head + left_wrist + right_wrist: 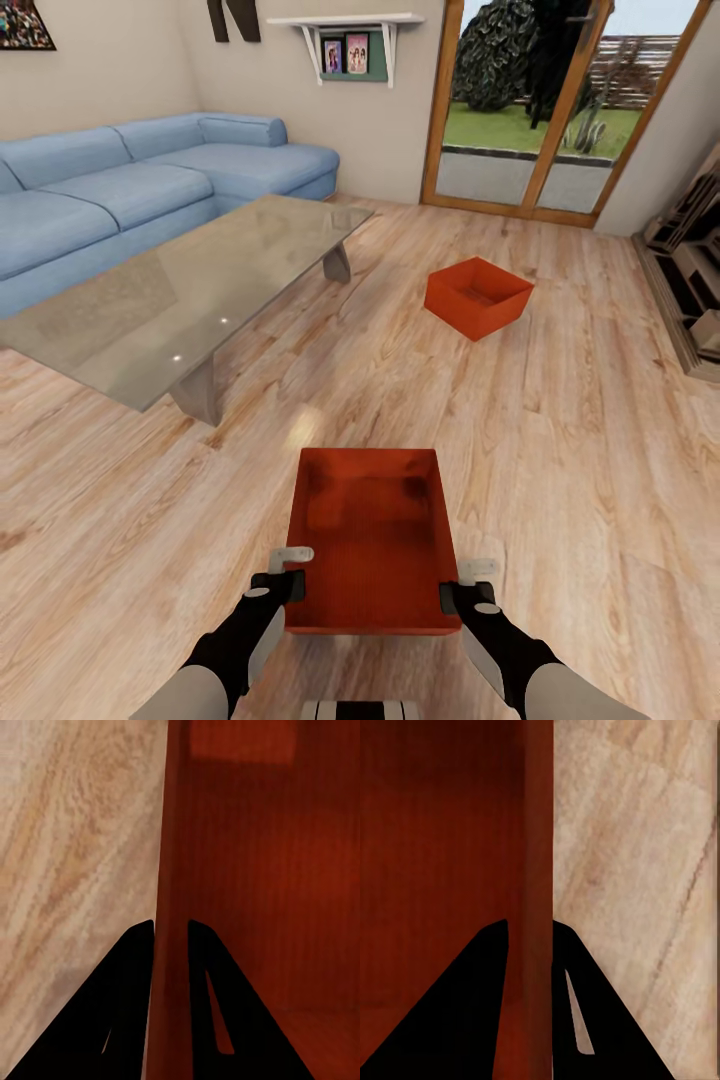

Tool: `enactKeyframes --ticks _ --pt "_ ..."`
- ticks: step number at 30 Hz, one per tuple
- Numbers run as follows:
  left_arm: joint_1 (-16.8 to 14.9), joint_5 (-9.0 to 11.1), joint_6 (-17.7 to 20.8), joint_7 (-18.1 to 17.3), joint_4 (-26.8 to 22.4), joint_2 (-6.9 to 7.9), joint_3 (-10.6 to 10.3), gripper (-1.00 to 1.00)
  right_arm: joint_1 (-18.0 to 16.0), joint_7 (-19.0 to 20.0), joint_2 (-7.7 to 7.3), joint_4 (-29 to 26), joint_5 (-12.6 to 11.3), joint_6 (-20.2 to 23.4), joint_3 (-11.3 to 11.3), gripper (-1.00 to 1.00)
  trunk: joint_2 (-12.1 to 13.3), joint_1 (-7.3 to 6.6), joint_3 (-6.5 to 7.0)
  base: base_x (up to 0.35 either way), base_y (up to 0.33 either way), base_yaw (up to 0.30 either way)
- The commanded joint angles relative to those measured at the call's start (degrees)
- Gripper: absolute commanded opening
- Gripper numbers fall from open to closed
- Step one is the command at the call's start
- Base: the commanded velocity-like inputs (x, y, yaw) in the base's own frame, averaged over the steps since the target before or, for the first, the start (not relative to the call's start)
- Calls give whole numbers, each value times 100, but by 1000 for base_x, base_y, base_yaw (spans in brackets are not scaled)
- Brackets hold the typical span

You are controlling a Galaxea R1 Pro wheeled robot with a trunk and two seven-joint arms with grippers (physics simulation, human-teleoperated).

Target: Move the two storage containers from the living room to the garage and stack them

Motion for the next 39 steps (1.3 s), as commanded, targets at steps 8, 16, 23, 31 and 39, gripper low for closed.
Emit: enactKeyframes --ticks 8,16,23,31,39 --pt "1 16 38 38 -6 0 11 -100 -3 -13 -5 -12 -12 -5 2 -100 321 -177 140 0 0 0" --pt "1 19 39 43 -8 0 14 -100 -3 -19 -5 -12 -12 -14 2 -100 642 -353 284 0 0 0" --pt "1 24 39 44 -8 0 15 -100 -3 -20 3 -12 -12 -8 1 -100 922 -507 410 0 0 0" --pt "1 22 39 43 -4 0 15 -100 -3 -28 2 -12 -15 -10 -5 -100 1243 -682 553 0 0 0" --pt "1 26 39 43 -8 0 15 -100 -3 -28 4 -12 -18 -5 -5 -100 1564 -858 697 0 0 0"
